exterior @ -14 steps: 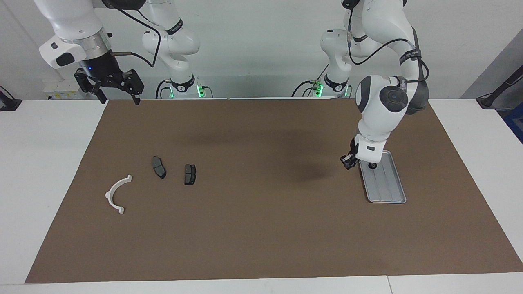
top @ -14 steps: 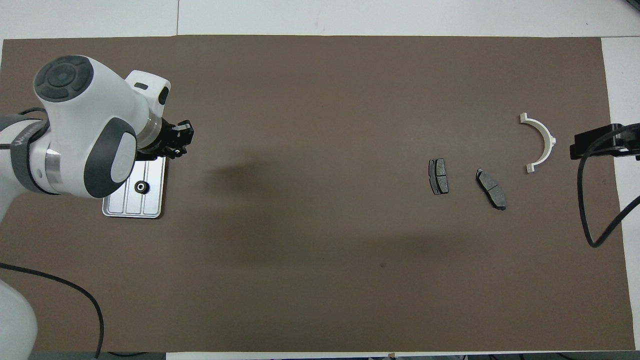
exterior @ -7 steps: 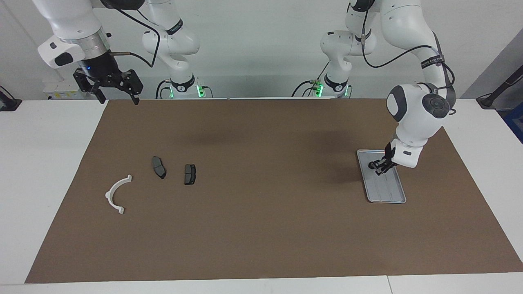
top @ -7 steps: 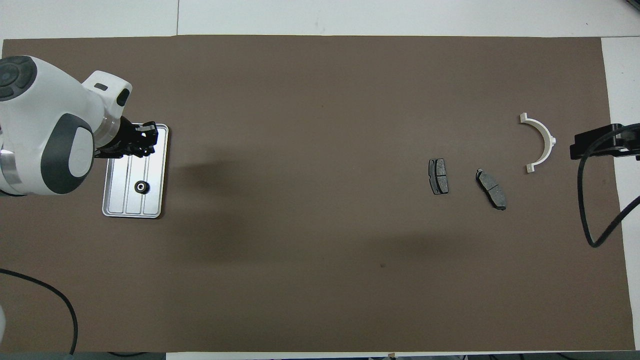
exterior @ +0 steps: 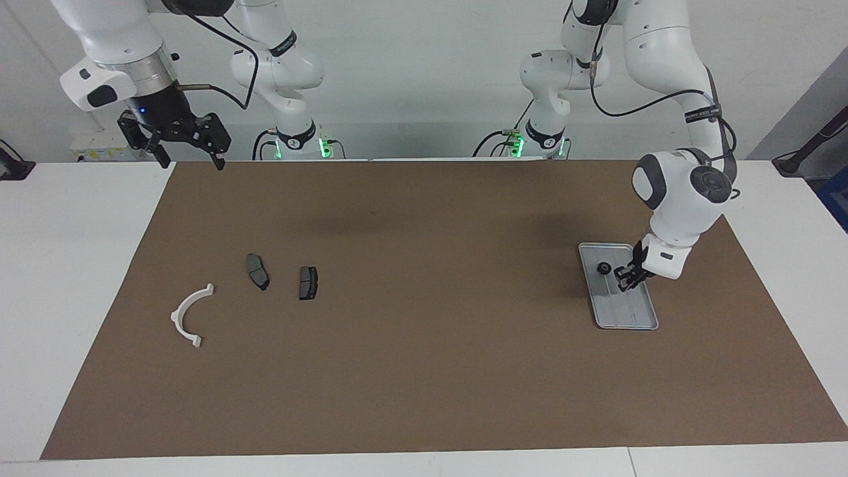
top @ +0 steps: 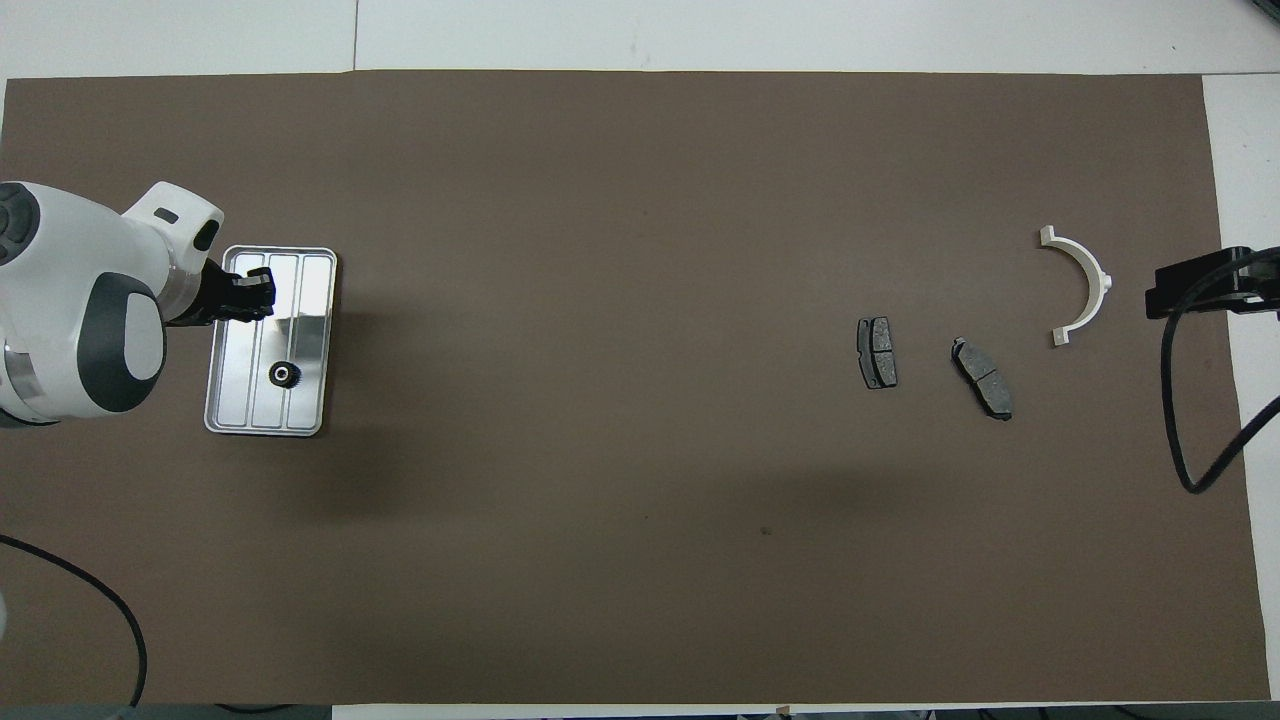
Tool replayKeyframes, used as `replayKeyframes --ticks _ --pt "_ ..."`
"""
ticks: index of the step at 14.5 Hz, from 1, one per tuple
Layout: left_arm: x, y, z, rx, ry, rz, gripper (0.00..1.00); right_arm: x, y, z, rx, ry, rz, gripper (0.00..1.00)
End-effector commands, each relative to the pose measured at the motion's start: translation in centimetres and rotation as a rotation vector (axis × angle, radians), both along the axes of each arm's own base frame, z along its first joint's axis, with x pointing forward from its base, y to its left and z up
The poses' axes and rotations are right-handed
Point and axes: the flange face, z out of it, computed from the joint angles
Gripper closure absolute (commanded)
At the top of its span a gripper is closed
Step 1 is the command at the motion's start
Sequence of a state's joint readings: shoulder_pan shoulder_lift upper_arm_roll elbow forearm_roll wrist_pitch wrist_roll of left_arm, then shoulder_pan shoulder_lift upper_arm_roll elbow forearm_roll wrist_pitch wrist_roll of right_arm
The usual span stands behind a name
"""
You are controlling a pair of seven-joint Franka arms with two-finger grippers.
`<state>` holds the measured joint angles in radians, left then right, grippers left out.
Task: Pick bearing gear from pile to tray
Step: 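Lower the bearing into the tray and open the left gripper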
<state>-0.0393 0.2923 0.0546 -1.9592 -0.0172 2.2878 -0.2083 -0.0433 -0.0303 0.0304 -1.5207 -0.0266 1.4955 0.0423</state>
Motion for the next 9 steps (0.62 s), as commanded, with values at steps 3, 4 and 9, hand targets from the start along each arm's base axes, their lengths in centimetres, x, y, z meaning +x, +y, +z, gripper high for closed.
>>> replayKeyframes --ticks 3,4,9 --pt "0.5 2.0 -2.0 0.013 -0.026 -0.016 1.0 -0.9 -0.2 0.2 0.016 0.004 0.037 0.0" --pt "0.6 2.4 -2.2 0.013 -0.027 -0.017 1.0 -0.9 -0.2 0.2 0.017 0.004 0.037 0.0" --pt "0.5 2.2 -3.2 0.014 -0.032 -0.02 1.0 -0.8 -0.2 0.0 0.016 0.007 0.037 0.0"
